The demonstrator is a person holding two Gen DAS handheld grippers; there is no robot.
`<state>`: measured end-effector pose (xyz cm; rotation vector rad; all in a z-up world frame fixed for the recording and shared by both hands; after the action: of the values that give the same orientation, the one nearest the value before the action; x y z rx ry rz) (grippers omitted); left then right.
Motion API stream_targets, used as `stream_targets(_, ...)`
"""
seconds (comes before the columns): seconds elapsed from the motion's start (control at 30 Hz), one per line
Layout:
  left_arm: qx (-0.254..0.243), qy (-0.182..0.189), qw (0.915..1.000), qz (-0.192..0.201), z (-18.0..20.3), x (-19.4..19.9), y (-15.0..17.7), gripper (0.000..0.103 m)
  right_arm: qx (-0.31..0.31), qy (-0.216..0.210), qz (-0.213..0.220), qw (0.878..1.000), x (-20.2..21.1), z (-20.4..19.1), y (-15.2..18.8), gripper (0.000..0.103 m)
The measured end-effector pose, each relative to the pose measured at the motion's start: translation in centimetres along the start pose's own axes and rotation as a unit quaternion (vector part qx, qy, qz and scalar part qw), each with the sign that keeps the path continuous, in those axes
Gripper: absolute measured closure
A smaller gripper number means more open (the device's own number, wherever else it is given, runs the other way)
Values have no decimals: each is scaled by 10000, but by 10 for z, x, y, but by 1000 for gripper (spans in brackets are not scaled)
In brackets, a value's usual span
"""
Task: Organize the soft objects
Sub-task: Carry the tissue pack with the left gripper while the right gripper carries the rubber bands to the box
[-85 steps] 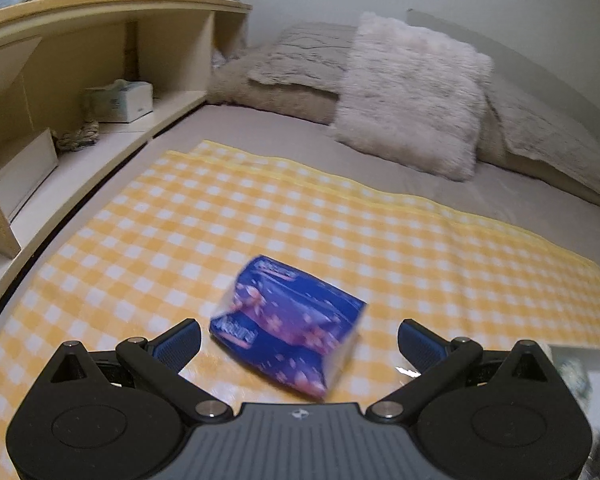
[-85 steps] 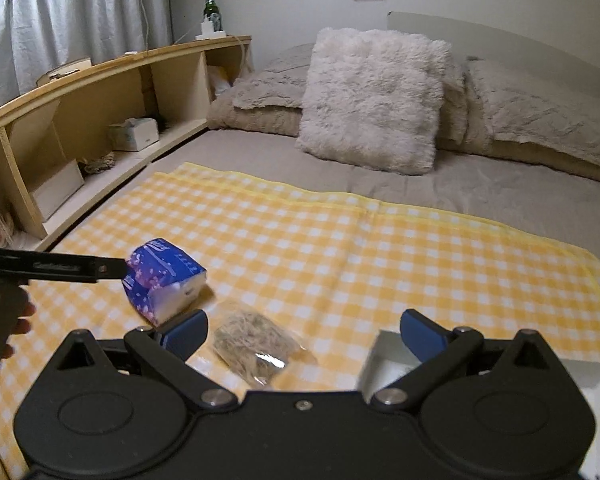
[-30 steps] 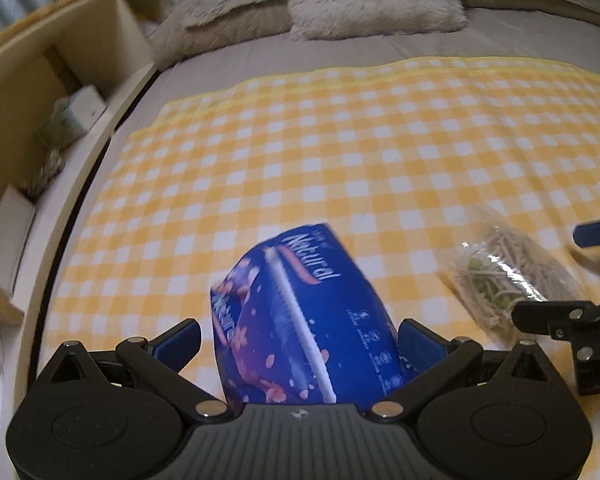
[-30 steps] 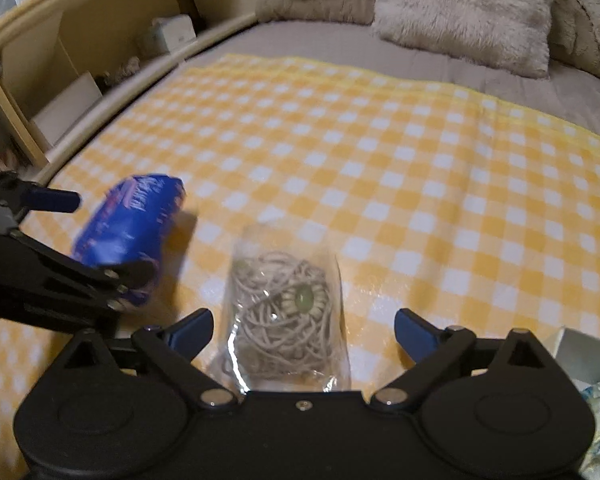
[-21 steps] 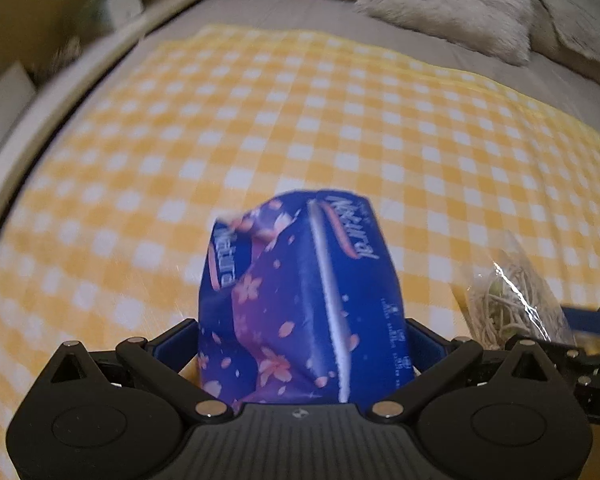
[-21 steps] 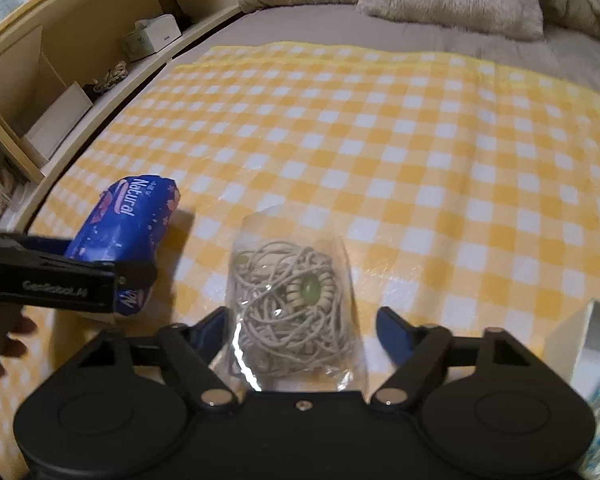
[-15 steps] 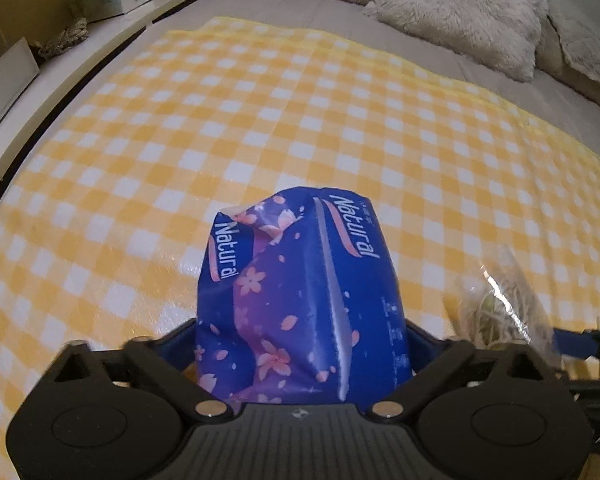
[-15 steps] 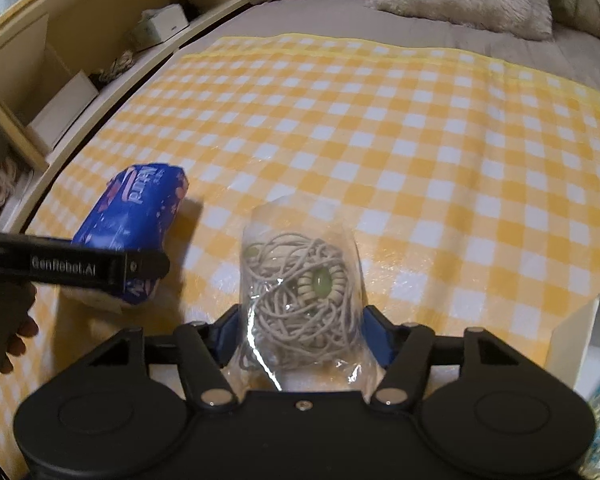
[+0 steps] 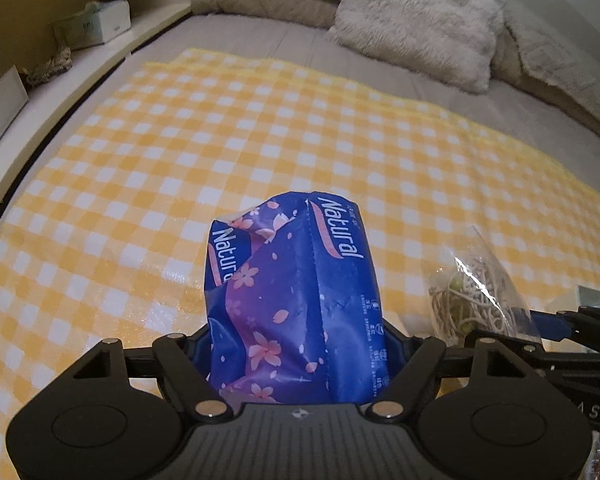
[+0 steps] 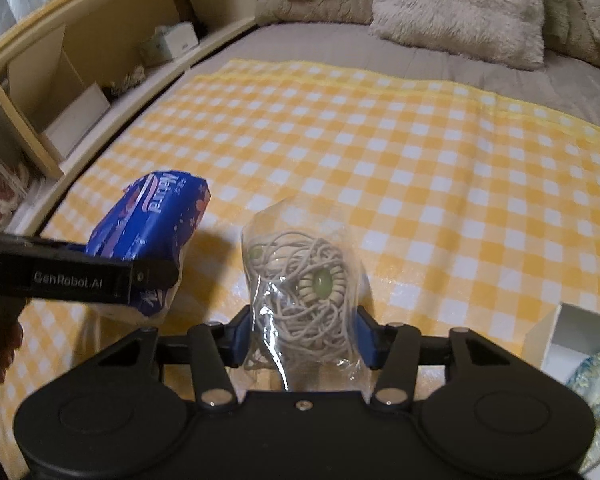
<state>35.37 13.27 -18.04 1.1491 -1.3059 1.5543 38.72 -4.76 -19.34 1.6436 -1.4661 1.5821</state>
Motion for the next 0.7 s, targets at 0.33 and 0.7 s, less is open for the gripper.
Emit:
stream_targets(0.33,-123,274,9981,529,22,54,15,26,-243,20,648,9976,63,-1,12,51)
stream_targets(0.7,-273,403,9934,1040,43,100,34,26,-423,85,1194,9919,123,0,35,51)
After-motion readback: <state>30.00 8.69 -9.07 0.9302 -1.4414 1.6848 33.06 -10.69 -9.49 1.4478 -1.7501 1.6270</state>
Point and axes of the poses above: each gripper's, at about its wrist camera, not at the fingertips, and x roughly against the way its jaws point, z to its right, y to its underside, the point moved 6 cm from there along -x, roughly the way its jaws point, and after that the axes turned 15 degrees about -z, right-handed, at the moved point
